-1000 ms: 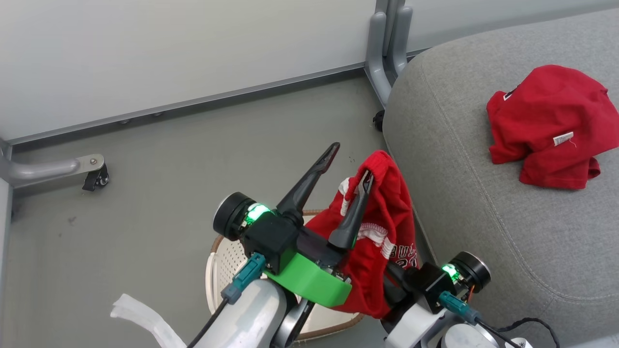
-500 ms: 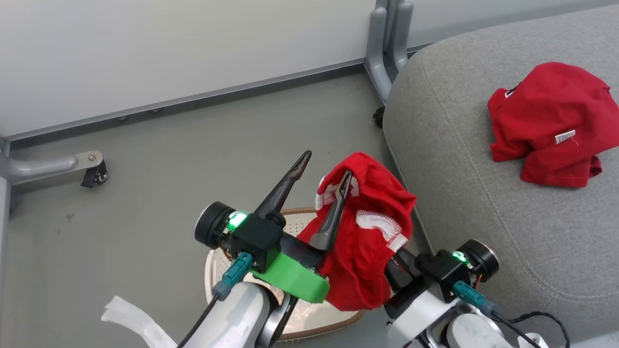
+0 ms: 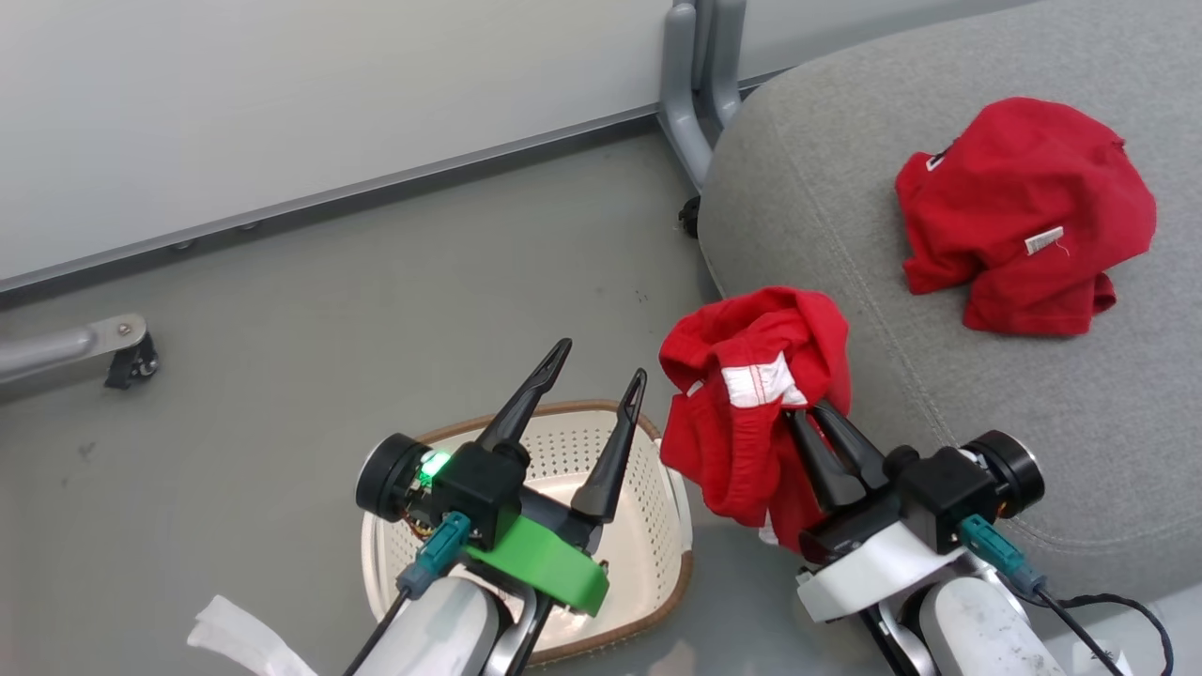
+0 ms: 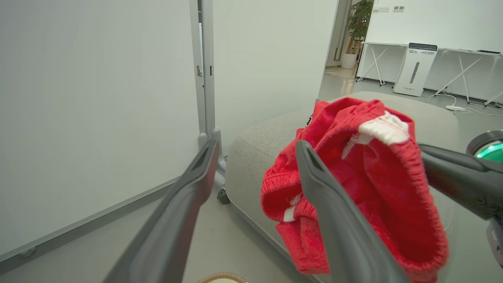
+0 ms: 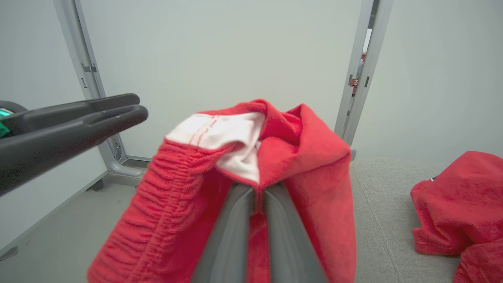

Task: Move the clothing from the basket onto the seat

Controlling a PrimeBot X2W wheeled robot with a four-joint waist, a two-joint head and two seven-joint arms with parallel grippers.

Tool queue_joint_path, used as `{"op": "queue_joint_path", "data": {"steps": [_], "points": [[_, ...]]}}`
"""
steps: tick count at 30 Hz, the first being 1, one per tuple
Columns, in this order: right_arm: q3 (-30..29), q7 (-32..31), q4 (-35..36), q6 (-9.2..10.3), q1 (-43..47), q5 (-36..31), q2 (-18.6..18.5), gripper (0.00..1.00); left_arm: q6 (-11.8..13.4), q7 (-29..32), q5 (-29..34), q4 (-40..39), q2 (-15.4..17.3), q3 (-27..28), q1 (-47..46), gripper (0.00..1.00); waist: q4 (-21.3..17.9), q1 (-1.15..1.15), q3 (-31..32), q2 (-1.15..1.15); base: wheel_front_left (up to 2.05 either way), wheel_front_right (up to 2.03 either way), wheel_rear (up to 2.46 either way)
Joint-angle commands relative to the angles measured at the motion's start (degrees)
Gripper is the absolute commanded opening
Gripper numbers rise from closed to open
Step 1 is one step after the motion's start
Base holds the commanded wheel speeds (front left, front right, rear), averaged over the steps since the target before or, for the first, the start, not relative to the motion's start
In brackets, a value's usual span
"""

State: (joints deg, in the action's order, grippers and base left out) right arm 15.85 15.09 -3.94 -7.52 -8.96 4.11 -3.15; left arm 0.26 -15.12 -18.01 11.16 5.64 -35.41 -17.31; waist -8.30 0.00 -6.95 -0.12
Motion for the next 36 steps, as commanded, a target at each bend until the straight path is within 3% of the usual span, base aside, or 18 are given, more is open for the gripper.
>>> {"op": "queue_joint_path", "data": {"steps": [1,23,36], "points": [[-0.7,0.1,0.9,0.06,0.6,-0.5,0.0,0.00,0.0,0.0,0.4,-0.1,0.6,0.3,0.9,1.00,-2.3,0.00,-0.7,0.12,0.00,0.00,0.00],[-9.1,0.1,7.7,0.06,5.7,-0.3,0.3,0.00,0.8,0.6,1.7,-0.3,5.5,1.4,2.2,1.00,-22.3,0.00,-5.8,0.12,0.00,0.00,0.00],[-13.1,0.1,11.0,0.06,6.6,2.8,0.2,0.00,-0.9,2.0,2.6,0.5,6.2,-0.4,-1.6,1.00,-24.0,0.00,-10.1,0.12,0.00,0.00,0.00]]}}
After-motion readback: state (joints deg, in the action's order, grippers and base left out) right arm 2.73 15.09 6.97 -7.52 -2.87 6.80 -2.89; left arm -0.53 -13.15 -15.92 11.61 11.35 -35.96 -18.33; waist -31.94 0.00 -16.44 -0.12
